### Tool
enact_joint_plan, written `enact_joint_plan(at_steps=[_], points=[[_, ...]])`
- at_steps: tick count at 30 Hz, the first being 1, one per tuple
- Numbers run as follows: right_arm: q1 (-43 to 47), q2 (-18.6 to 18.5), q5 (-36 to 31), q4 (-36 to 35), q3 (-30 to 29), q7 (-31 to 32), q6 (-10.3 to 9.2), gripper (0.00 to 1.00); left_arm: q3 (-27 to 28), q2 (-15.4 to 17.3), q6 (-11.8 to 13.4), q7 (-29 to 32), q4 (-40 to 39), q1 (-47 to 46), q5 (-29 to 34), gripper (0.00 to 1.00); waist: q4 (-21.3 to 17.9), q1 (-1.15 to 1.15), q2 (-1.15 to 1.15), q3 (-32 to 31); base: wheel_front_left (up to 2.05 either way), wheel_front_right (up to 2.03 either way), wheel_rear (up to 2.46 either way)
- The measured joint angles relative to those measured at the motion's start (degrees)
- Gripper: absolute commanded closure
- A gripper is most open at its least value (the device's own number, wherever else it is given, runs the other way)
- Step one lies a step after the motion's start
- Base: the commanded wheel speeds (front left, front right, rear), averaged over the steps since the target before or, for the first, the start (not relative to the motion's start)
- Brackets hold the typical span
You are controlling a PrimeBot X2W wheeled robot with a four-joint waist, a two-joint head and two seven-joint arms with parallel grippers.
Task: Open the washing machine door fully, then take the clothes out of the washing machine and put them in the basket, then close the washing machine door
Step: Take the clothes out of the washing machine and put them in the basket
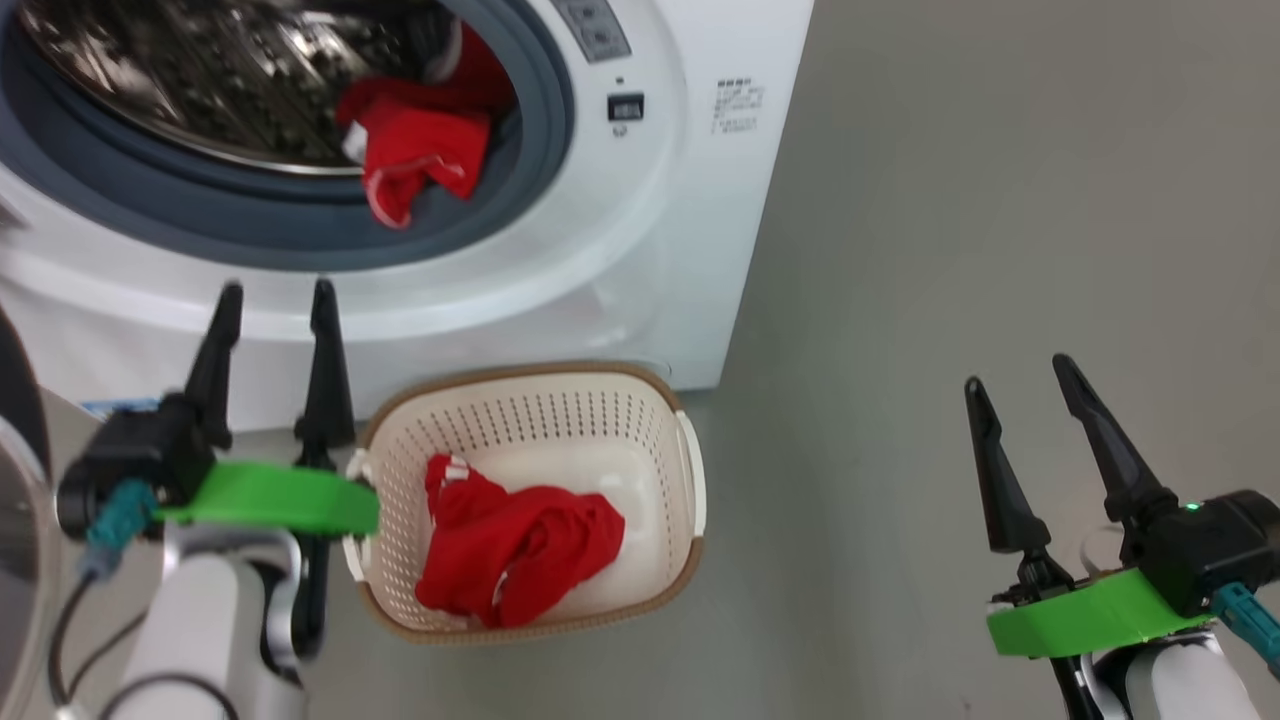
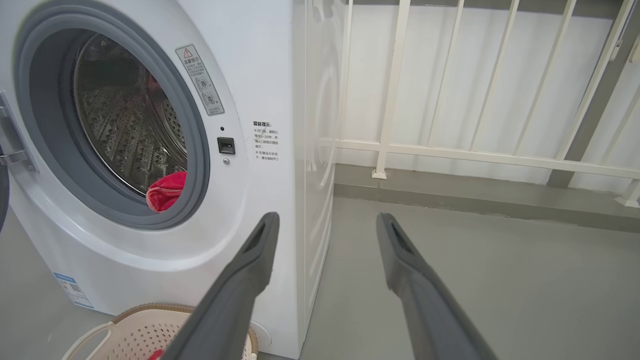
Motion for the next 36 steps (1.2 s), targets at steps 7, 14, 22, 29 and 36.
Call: enact_joint_plan(at_steps=[7, 14, 22, 29, 36], points=[[-2.4, 0.0, -0.9, -1.2, 1.0, 0.0, 0.0, 0.0, -0.5, 0.4, -1.0, 0.0, 4.7, -10.0, -0.1, 0.0, -0.4, 0.0, 0.0, 5.2, 0.0, 0.0, 0.0], [-4.7, 0.0, -0.9, -2.2, 1.9, 0.0, 0.0, 0.0, -0.7, 2.0, -1.9, 0.0, 11.7, -19.7, -0.1, 0.0, -0.7, 0.0, 0.0, 10.1, 0.0, 0.0, 0.0], [-6.0, -0.1, -1.4, -2.5, 2.0, 0.0, 0.0, 0.0, 0.0, 2.5, -2.4, 0.0, 21.1, -30.6, -0.1, 0.0, -1.2, 0.0, 0.0, 14.7, 0.0, 0.0, 0.0], [-8.6, -0.1, -1.4, -2.8, 3.1, 0.0, 0.0, 0.0, 1.0, 2.9, -4.1, 0.4, 29.3, -40.0, -2.2, 0.0, -2.1, 0.0, 0.0, 18.2, 0.0, 0.0, 0.0], [-10.0, -0.1, -1.4, -2.8, 3.3, 0.0, 0.0, 0.0, 0.3, 3.4, -6.3, 7.5, 37.3, -47.8, -4.8, 0.0, -3.2, 0.0, 0.0, 21.2, 0.0, 0.0, 0.0]])
